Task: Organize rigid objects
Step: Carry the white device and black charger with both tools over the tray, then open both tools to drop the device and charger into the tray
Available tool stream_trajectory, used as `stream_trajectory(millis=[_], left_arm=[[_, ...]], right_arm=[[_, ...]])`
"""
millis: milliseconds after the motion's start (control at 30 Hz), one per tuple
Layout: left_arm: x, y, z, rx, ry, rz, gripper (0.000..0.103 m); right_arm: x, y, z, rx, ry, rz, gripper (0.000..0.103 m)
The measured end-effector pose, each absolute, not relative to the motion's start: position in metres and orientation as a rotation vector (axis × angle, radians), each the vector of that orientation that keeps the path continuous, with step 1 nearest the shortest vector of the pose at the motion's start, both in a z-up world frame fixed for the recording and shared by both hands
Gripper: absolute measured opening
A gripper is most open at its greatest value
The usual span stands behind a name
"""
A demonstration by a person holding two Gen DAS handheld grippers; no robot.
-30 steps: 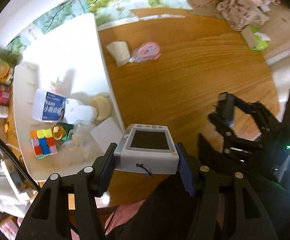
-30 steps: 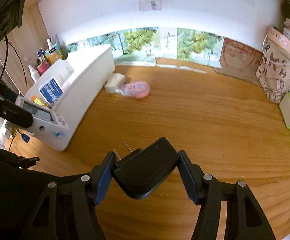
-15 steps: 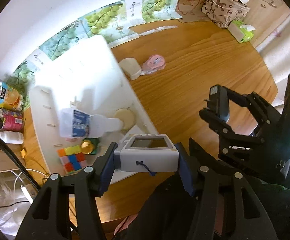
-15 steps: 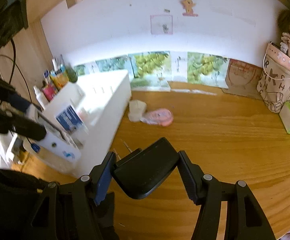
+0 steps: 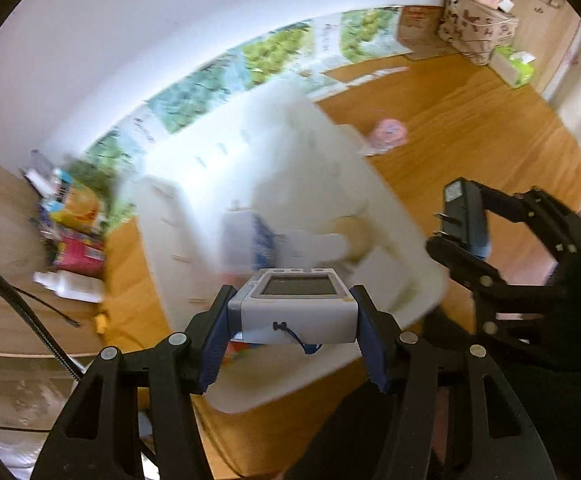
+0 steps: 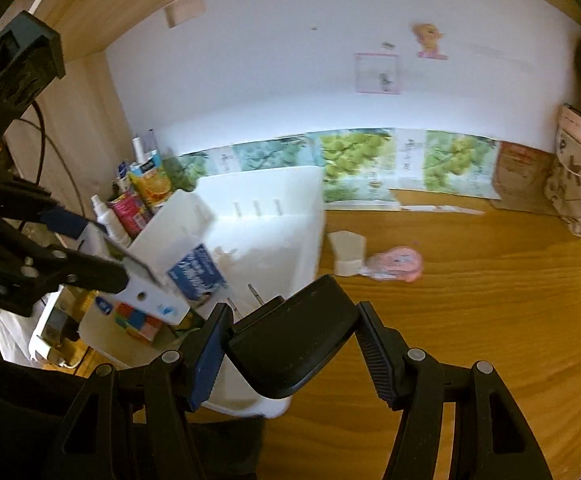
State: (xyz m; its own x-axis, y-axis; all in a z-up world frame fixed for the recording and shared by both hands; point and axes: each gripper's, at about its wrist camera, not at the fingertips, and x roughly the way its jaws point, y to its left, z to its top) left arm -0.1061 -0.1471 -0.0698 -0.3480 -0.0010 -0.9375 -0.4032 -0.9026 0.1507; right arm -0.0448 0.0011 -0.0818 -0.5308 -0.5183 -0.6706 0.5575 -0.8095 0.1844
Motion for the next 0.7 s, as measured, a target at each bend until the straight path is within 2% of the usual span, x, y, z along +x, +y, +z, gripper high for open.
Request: stream_trajectory(millis=[433,700], left_arm=[[-0.107,-0.168,-0.099,-1.531,0.695,2.508,0.060],[-0.107,-0.169,-0.100,-1.494,0.682,2.578,0.061]], right_arm=[[-0.037,-0.035,-0.091,0.972,0.087,-2.270,0.063],[-0.038,-0.041,-0.093,0.963,0.083,-2.265,0.064]])
